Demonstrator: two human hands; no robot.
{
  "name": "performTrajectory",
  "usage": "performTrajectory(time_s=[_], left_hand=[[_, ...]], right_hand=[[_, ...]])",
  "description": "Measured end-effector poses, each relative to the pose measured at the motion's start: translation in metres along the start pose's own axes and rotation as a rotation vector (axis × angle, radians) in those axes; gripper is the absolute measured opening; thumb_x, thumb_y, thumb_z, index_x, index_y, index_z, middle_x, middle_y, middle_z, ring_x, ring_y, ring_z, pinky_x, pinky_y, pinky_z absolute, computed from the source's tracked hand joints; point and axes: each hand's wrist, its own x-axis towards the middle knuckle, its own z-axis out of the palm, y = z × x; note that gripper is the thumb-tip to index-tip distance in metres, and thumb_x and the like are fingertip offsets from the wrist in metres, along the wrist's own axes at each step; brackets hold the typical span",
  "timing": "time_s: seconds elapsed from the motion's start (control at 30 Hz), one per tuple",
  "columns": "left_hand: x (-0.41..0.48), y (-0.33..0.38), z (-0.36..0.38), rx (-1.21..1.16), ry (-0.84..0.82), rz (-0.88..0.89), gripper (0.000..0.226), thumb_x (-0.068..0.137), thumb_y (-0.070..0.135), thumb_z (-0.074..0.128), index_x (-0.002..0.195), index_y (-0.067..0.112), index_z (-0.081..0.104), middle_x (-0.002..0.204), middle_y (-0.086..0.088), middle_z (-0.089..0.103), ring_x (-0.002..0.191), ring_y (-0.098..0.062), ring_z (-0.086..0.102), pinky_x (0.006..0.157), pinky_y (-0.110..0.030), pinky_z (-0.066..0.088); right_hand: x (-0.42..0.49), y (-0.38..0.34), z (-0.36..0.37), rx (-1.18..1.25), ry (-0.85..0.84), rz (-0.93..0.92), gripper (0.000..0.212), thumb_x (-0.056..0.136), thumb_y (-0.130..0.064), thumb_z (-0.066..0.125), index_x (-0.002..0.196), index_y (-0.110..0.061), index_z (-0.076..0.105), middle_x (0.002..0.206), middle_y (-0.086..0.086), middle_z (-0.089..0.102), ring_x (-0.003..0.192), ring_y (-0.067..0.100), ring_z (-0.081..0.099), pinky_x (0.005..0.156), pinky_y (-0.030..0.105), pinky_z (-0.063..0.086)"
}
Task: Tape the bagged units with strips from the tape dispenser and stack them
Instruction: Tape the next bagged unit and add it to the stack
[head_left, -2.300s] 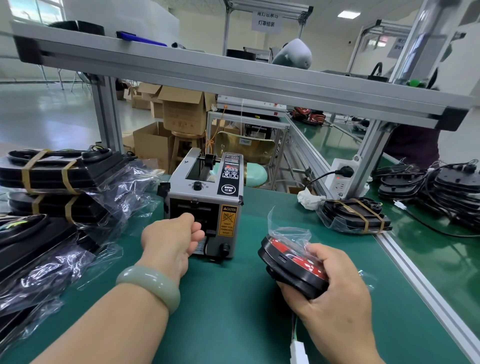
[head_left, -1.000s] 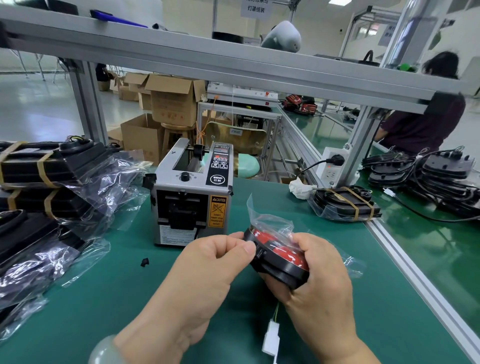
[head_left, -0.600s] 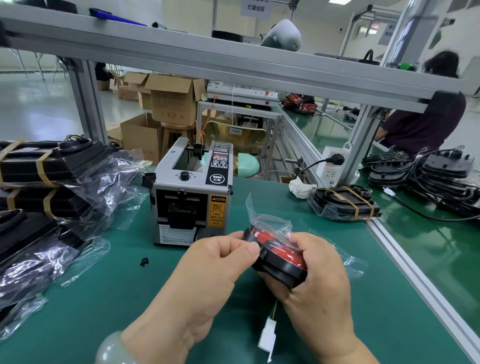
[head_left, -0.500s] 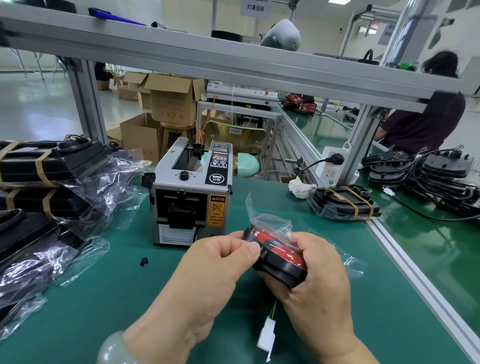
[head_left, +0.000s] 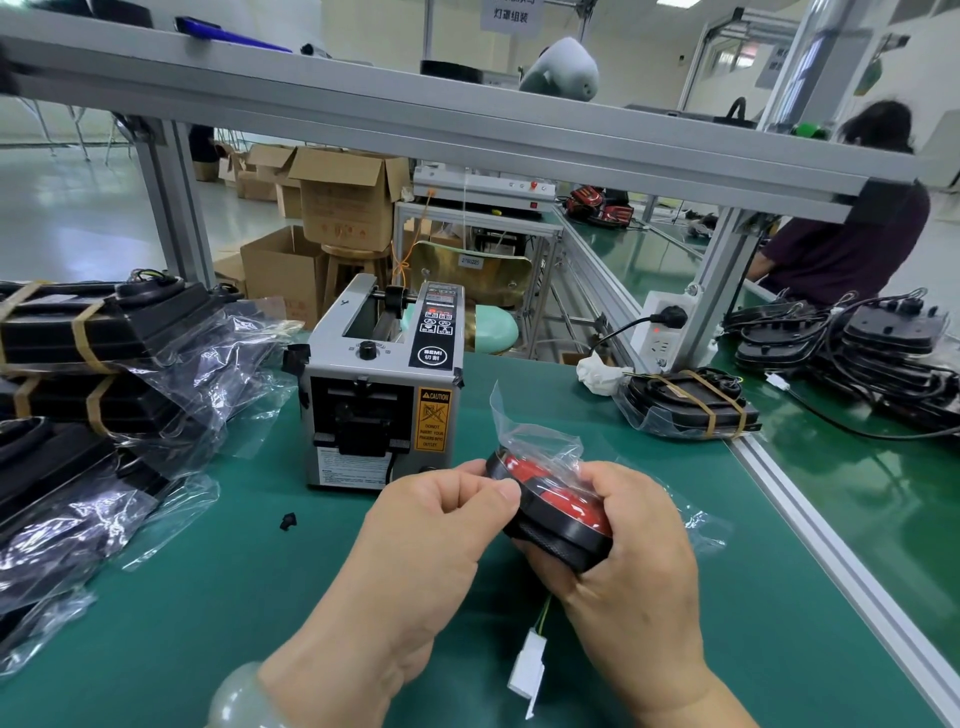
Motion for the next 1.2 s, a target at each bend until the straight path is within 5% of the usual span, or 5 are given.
performTrajectory(time_s=[0.1,0.43,0.67,0.93,1.2], left_hand=[[0.001,-0.001,0.002,-0.007,0.010,0.011,0.029,0.083,0.019,0.065,0.057,0.006,0.068,0.087,0.012,0.075,0.109,0.014,0.053,0.092,-0.018,0.036],[0.000,-0.006,0.005,0.022,0.064,0.066,0.021,0.082,0.021,0.068,0.063,0.020,0.075,0.084,0.023,0.072,0.102,0.021,0.053,0.082,-0.010,0.034],[0.000,-0.005,0.003,-0.051,0.015,0.047,0.029,0.085,0.019,0.064,0.058,0.020,0.074,0.093,0.015,0.074,0.110,0.018,0.050,0.096,-0.019,0.034],[-0.001,-0.006,0.007,0.006,0.065,0.080,0.022,0.082,0.023,0.066,0.063,0.017,0.073,0.085,0.022,0.073,0.102,0.022,0.052,0.085,-0.011,0.033],[-0.003,-0.007,0.012,0.034,0.162,0.111,0.021,0.077,0.023,0.071,0.055,0.024,0.071,0.082,0.015,0.074,0.102,0.017,0.055,0.081,-0.012,0.037]], right_hand=[[0.000,0.000,0.000,-0.010,-0.001,0.004,0.052,0.070,-0.054,0.061,0.109,-0.023,0.047,0.096,0.002,0.062,0.089,0.016,0.050,0.078,0.028,0.042],[0.000,0.000,0.001,-0.007,0.027,-0.010,0.053,0.070,-0.053,0.062,0.109,-0.019,0.048,0.095,0.004,0.062,0.089,0.016,0.049,0.080,0.026,0.040],[0.000,0.000,0.001,-0.007,0.021,-0.003,0.052,0.070,-0.053,0.062,0.109,-0.020,0.047,0.096,0.004,0.063,0.089,0.017,0.050,0.077,0.030,0.043],[-0.001,0.000,0.001,-0.037,0.018,0.020,0.058,0.071,-0.052,0.063,0.102,-0.003,0.063,0.096,0.008,0.064,0.090,0.018,0.051,0.079,0.031,0.044],[-0.002,-0.003,0.000,-0.078,-0.007,0.041,0.055,0.067,-0.046,0.079,0.100,-0.003,0.065,0.094,0.007,0.065,0.086,0.020,0.054,0.074,0.039,0.050]])
